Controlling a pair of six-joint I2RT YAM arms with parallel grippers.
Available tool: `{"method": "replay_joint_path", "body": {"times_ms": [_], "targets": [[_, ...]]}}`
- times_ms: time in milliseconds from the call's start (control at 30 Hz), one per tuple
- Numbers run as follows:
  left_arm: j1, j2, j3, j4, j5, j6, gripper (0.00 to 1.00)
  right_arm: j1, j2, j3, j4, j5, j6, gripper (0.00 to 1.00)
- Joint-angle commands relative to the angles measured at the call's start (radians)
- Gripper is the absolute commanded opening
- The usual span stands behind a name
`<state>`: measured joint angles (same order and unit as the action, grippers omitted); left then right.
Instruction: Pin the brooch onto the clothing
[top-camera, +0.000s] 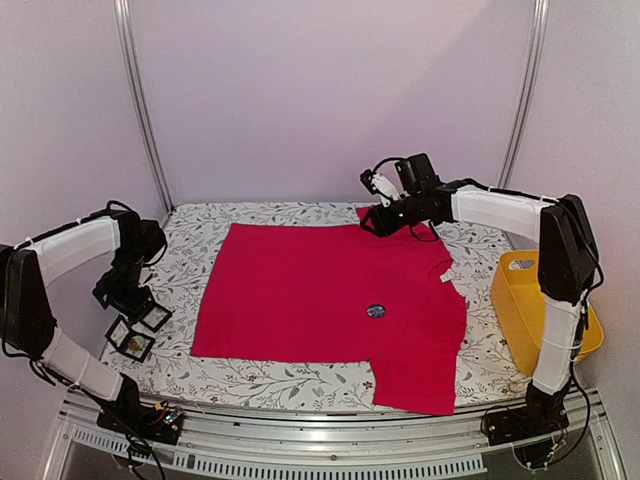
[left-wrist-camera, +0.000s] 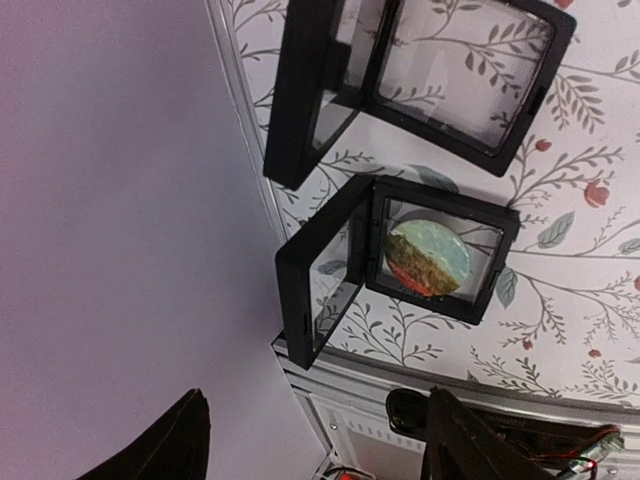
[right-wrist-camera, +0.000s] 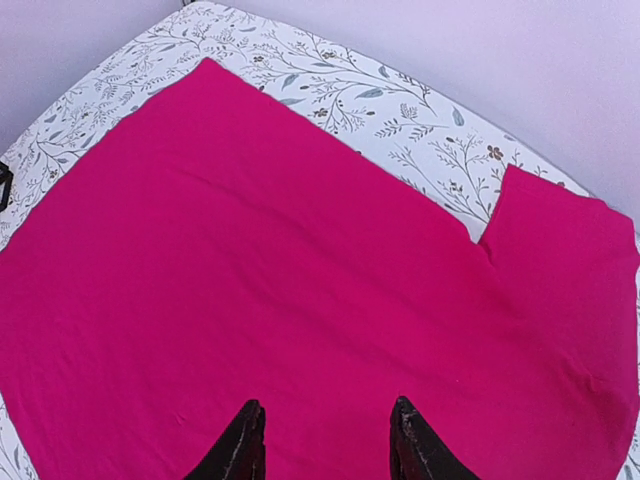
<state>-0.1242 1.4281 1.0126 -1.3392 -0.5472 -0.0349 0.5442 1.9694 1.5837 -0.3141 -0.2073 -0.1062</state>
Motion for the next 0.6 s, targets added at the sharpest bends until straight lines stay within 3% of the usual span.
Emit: {"method": "replay_joint_path", "body": {"times_ms": [0,267,567], "targets": [[0.046,0.032,-0.002,0.057,0.034,0.023,0.74,0.039,0.049,0.091,-0.104,0.055,-0.066,0.41],[0.153,0.066,0.006,0.075,0.089,0.033,0.72,0.071,0.048,0.115,-0.111,0.044,-0.158,0.42],[0.181,0.1,-0.041,0.091,0.158,0.069,0.71,0.071,-0.02,0.028,-0.053,0.051,-0.223,0.43]]}}
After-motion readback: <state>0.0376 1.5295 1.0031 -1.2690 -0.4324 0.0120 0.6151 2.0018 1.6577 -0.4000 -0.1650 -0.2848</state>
